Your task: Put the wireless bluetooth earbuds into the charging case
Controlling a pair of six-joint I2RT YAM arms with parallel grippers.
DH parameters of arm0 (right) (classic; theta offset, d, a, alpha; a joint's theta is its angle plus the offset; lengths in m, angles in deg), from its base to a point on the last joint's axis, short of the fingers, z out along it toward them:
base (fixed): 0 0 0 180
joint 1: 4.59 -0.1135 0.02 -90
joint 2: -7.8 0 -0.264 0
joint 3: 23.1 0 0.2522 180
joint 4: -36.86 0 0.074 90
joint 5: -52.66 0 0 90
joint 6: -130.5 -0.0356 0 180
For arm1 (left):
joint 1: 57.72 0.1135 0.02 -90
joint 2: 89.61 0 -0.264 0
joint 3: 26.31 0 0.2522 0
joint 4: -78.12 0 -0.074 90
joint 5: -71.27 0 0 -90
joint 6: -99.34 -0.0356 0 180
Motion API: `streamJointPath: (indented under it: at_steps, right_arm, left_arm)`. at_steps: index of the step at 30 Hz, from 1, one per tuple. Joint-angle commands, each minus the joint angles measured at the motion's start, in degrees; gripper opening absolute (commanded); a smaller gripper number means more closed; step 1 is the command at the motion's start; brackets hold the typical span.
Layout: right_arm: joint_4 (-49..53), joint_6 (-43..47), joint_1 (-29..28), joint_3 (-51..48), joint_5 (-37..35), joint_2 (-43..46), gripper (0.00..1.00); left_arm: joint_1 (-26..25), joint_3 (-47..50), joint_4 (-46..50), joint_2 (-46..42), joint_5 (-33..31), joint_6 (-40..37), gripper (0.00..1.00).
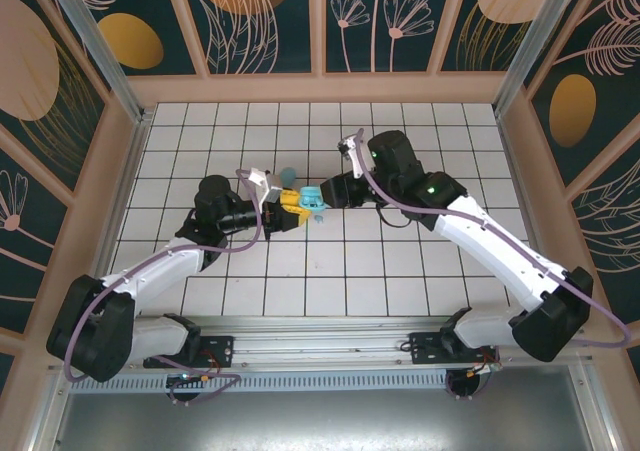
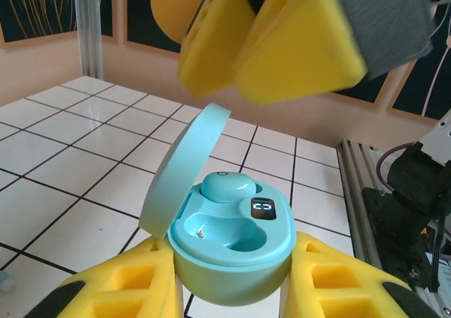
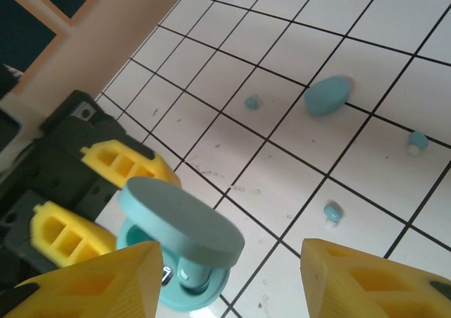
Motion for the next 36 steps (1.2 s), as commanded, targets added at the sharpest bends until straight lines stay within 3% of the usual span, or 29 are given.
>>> streamJointPath:
  at_steps: [1,9,14,20,24,30,36]
  right_arm:
    - [2.97,1.15,1.21,0.88,1.7,3.17,0.55]
    - [-0.87,-2.74,8.38,-2.76,0.54,7.77,0.55]
    - [-4.01,-8.48,14.61,-8.44,2.44,4.69,0.55]
    - [-10.84,-9.97,15.76,-11.17,12.2,-7.49,0.46]
    - [-11.87,-4.21,15.44,-7.65,17.06,-17.79,0.4]
    - [-5.38,5.0,14.34,3.27,18.27,-32.59,0.35]
    - [-3.01,11.67,11.62,8.69,21.01,-41.44,0.32]
  left_arm:
    - [0.48,-0.01,-2.82,0.51,0.15,1.08,0.0]
    - [0.85,0.11,-2.5,0.3,-0.16,1.05,0.0]
    - [1.06,0.26,-2.28,-0.2,-0.53,0.84,0.0]
    - [1.0,0.44,-1.59,-0.79,-0.64,0.6,0.0]
    - [1.13,0.71,-1.12,-1.69,-0.9,0.33,0.0]
    - [1.14,1.16,0.32,-3.31,-1.45,-0.24,0.0]
    - [1.12,1.54,1.71,-4.78,-1.97,-0.68,0.0]
